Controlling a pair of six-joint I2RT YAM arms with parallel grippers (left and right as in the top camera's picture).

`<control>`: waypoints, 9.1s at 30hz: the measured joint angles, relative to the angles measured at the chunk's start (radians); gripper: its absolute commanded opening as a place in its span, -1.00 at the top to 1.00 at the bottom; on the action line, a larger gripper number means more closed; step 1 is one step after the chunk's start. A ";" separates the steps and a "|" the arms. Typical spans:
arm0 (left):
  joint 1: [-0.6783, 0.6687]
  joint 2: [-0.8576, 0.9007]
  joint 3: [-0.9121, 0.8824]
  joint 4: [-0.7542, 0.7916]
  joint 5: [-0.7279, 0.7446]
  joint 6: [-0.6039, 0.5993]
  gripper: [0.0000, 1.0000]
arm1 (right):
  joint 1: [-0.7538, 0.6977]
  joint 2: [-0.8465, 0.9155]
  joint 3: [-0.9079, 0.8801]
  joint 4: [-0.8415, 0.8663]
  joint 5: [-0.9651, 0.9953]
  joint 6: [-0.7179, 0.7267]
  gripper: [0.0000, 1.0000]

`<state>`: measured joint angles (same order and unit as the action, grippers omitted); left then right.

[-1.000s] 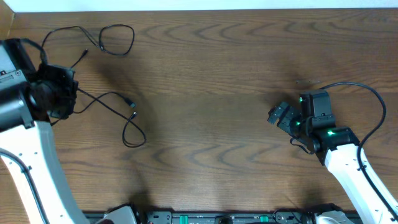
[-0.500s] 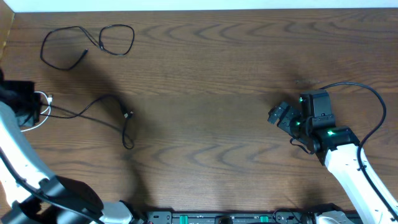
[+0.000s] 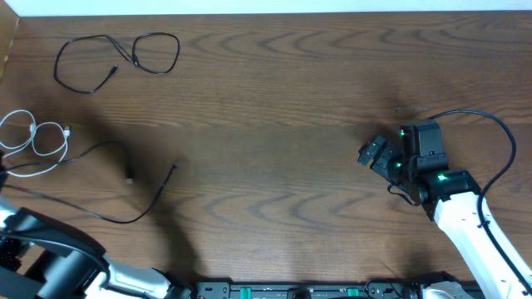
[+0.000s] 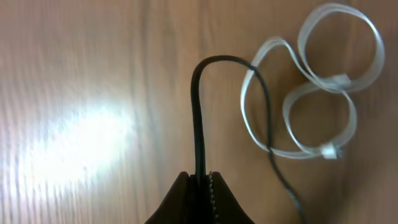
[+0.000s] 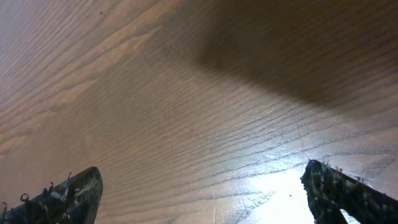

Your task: Untangle cables

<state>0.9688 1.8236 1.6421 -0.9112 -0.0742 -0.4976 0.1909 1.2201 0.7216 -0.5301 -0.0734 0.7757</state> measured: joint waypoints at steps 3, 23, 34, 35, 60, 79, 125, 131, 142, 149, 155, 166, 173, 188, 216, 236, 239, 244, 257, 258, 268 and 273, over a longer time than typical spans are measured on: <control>0.047 0.030 0.000 0.030 -0.018 0.002 0.85 | 0.000 0.000 0.000 0.000 0.000 0.000 -0.99; 0.197 0.143 0.000 0.062 -0.037 0.005 -0.22 | 0.000 0.000 0.000 0.000 0.000 0.000 -0.99; 0.146 0.067 0.000 0.080 0.098 0.051 -0.22 | 0.000 0.000 0.000 0.000 0.000 0.000 -0.99; 0.130 0.050 0.000 0.079 0.121 0.060 -0.22 | 0.000 0.000 0.000 0.000 0.000 0.000 -0.99; -0.248 0.206 -0.099 0.053 0.213 0.394 -0.07 | 0.000 0.000 0.000 -0.001 0.000 0.000 -0.98; -0.293 0.282 -0.100 0.088 0.221 0.492 0.06 | 0.000 0.000 0.000 0.000 0.000 0.000 -0.99; -0.263 -0.003 -0.097 -0.010 0.151 0.245 0.85 | 0.000 0.000 0.000 -0.001 0.000 0.000 -0.98; -0.261 0.001 -0.099 -0.114 0.067 0.051 0.85 | 0.000 0.000 0.000 -0.001 0.000 0.000 -0.99; -0.261 0.002 -0.163 -0.231 0.020 -0.172 0.85 | 0.000 0.000 0.000 -0.001 0.000 0.000 -0.99; -0.261 0.002 -0.163 -0.247 0.069 -0.198 0.85 | 0.000 0.000 0.000 -0.001 0.000 0.000 -0.99; -0.266 0.002 -0.163 -0.171 0.080 -0.127 0.85 | 0.000 0.000 0.000 -0.001 0.000 0.000 -0.98; -0.330 0.002 -0.163 -0.013 0.083 0.097 0.85 | 0.000 0.000 0.000 0.000 0.000 0.000 -0.99; -0.360 0.008 -0.084 -0.032 -0.098 0.193 0.85 | 0.000 0.000 0.000 -0.001 0.000 0.000 -0.99; -0.369 0.007 0.391 -0.048 -0.185 0.264 0.85 | 0.000 0.000 0.000 -0.001 0.000 0.000 -0.98; -0.259 0.126 0.361 -0.415 -0.304 0.022 0.85 | 0.000 0.000 0.000 -0.001 0.000 0.000 -0.99; -0.248 0.135 0.424 -0.056 -0.633 0.206 0.85 | 0.000 0.000 0.000 -0.001 0.000 0.000 -0.99; -0.248 0.135 0.468 -0.033 -0.642 0.218 0.85 | 0.000 0.000 0.000 0.000 0.000 0.000 -0.99; -0.248 0.136 0.488 -0.080 -0.676 0.226 0.85 | 0.000 0.000 0.000 -0.001 0.000 0.000 -0.98; -0.248 0.148 0.379 -0.280 -0.550 0.111 0.83 | 0.000 0.000 0.000 -0.001 0.000 0.000 -0.99; -0.248 0.148 0.372 -0.295 -0.509 0.097 0.83 | 0.000 0.000 0.000 -0.001 0.000 0.000 -0.98; -0.248 0.150 0.343 -0.394 -0.387 -0.039 0.74 | 0.000 0.000 0.000 -0.001 0.001 0.000 -0.99; -0.248 0.150 0.343 -0.457 -0.373 -0.055 0.51 | 0.000 0.000 0.000 0.000 0.001 0.000 -0.99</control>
<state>0.7208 1.9732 1.9854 -1.3682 -0.4473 -0.5529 0.1909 1.2201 0.7216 -0.5304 -0.0727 0.7757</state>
